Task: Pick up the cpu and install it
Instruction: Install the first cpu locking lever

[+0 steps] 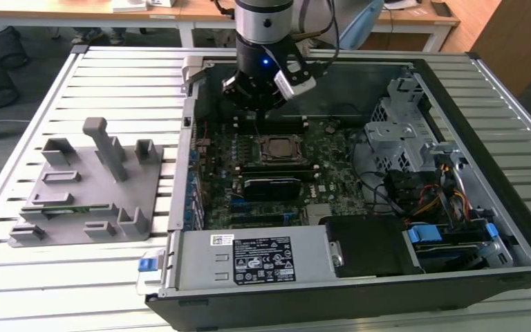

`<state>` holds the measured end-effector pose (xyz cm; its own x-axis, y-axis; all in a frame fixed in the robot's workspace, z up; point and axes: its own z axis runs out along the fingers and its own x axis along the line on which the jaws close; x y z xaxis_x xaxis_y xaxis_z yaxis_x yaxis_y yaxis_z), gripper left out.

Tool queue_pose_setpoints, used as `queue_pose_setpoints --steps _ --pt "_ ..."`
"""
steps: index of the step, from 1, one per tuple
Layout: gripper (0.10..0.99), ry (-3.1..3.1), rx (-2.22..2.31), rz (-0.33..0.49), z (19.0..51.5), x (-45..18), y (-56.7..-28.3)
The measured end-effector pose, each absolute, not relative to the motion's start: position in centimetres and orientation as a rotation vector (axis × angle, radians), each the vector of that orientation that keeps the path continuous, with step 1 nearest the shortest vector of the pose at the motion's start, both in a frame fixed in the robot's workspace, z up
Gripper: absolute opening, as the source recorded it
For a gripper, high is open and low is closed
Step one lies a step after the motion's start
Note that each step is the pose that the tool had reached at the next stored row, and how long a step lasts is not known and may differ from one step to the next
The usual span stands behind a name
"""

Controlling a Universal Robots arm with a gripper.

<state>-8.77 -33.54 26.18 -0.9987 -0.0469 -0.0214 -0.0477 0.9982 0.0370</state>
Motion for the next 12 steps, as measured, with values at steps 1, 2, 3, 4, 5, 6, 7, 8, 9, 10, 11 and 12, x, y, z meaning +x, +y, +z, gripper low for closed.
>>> queue_pose_setpoints --steps 1,2,3,4,5,6,7,8,9,10,11,12 --pt "0.106 3.120 -0.064 0.058 26.2 -9.0 -33.5" --pt "0.106 3.120 -0.056 0.058 26.2 -9.2 -33.5" --pt "0.106 3.120 -0.051 0.058 26.2 -9.4 -33.5" --pt "0.106 3.120 -0.050 0.058 26.1 -9.8 -33.5" --pt "0.106 3.120 -0.049 0.058 26.1 -10.0 -33.5" --pt "0.106 3.120 -0.049 0.058 26.1 -10.3 -33.5" --pt "0.106 3.120 -0.050 0.058 26.1 -10.5 -33.5" --pt "0.106 3.120 -0.050 0.058 26.1 -10.6 -33.5" --pt "0.106 3.120 -0.049 0.058 26.1 -10.8 -33.5" --pt "0.106 3.120 -0.049 0.058 26.1 -11.0 -33.5" --pt "0.106 3.120 -0.049 0.059 26.0 -11.1 -33.4" --pt "0.106 3.120 -0.049 0.058 26.0 -11.1 -33.3"
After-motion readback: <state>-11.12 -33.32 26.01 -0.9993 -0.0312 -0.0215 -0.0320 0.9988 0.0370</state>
